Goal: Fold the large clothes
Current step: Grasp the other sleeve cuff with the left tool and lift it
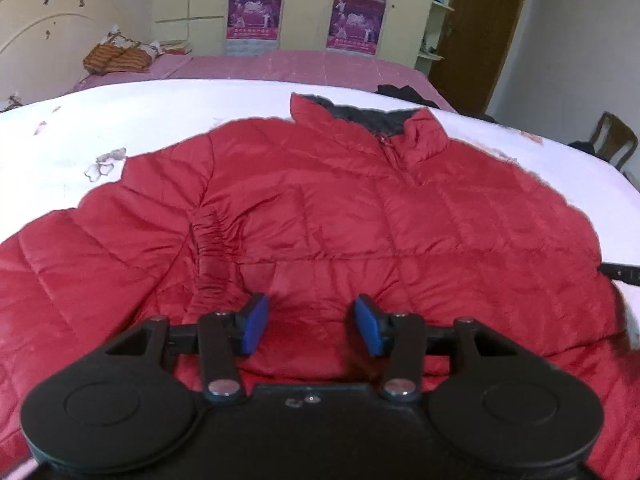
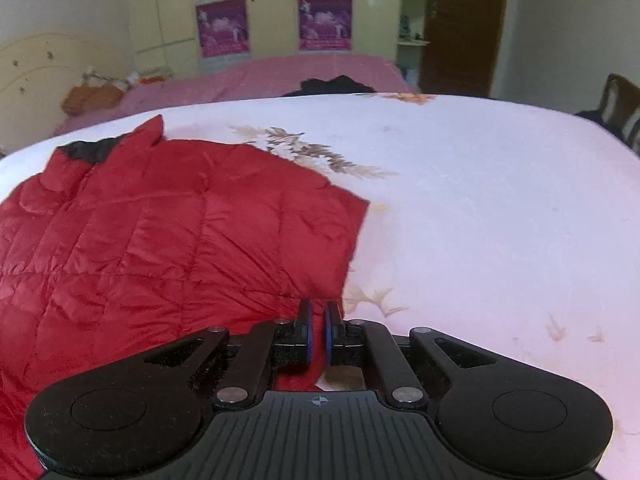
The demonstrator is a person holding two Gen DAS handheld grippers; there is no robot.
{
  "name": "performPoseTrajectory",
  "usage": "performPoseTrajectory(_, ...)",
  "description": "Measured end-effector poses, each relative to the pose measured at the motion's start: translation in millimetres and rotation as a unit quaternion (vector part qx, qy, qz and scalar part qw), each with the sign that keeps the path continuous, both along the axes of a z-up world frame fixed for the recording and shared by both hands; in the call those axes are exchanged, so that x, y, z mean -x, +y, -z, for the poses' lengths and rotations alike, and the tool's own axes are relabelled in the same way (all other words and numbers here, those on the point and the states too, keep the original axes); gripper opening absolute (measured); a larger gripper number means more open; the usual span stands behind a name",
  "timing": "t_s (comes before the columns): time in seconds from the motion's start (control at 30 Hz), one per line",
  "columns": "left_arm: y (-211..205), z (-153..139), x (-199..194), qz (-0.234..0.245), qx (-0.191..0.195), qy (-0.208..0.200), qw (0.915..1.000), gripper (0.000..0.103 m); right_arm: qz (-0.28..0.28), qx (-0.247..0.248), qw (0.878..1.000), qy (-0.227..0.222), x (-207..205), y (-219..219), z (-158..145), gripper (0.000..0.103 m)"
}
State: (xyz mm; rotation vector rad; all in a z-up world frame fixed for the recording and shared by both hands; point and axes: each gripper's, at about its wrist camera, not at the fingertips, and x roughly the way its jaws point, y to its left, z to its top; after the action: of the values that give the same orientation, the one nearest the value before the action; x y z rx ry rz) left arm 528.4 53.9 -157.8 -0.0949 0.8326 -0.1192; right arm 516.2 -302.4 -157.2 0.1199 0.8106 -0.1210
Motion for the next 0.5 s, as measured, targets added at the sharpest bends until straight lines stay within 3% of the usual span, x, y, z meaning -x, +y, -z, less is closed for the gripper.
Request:
performPoseTrajectory(0.07,3,-10,13,-0.008,0.025,-0.018,0.9995,0.051,0.004,-0.014,1.0,-0.018,16,3,-12,0.003)
performPoseTrajectory(0.13,4,-13,25,-0.014,0.027,-0.028,0.9992,0.051,-0.002,-0.016,0.999,-0.028,33,10,-19,0.004)
performPoseTrajectory(0.17,5,-12,29,-0.017,0.028,-0.027,0.9991,0.052,-0.008,-0.016,1.0,-0.025,38,15,-19,0.019)
performPoseTrajectory(0.2,6,-9,30,-0.02,0.03,-0.022,0.9991,0.052,-0.014,-0.011,1.0,-0.019,42,20,-18,0.06)
performPoseTrajectory(0.23,6,-4,28,-0.021,0.029,-0.013,0.9993,0.052,-0.021,-0.005,1.0,-0.022,45,25,-16,0.074)
performPoseTrajectory(0.27,6,1,26,-0.023,0.027,-0.003,0.9994,0.052,-0.03,-0.001,0.999,-0.025,47,29,-13,0.077)
performPoseTrajectory(0.37,8,7,23,-0.032,0.039,-0.001,0.9988,0.052,-0.039,-0.005,0.999,0.017,40,35,6,0.056)
performPoseTrajectory(0.47,9,6,23,-0.031,0.042,0.001,0.9986,0.056,-0.029,-0.007,0.999,0.022,39,35,5,0.056)
performPoseTrajectory(0.5,12,2,24,-0.033,0.049,0.001,0.9983,0.064,-0.025,-0.004,1.0,0.014,42,36,-1,0.056)
